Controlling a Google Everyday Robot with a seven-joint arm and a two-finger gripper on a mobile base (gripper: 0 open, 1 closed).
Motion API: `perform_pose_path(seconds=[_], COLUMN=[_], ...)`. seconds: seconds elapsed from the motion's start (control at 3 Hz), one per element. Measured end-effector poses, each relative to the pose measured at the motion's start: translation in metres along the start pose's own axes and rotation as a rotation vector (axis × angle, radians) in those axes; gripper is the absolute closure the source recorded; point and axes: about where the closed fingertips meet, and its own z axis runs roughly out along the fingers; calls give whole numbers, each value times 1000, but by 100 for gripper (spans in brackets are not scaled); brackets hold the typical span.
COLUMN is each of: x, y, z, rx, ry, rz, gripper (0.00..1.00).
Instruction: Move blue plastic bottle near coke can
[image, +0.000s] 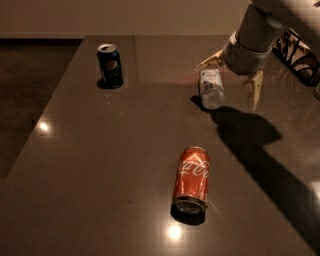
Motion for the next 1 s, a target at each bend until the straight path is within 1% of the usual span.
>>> perform_pose_path(seconds=[0.33,0.67,1.0], x=[3,8,15], y=[-11,-21,-30], z=[8,18,29], rx=[-22,-52,-77], ry=[-10,-40,-69], rz=[-123,-187,-222], gripper=[0,0,0])
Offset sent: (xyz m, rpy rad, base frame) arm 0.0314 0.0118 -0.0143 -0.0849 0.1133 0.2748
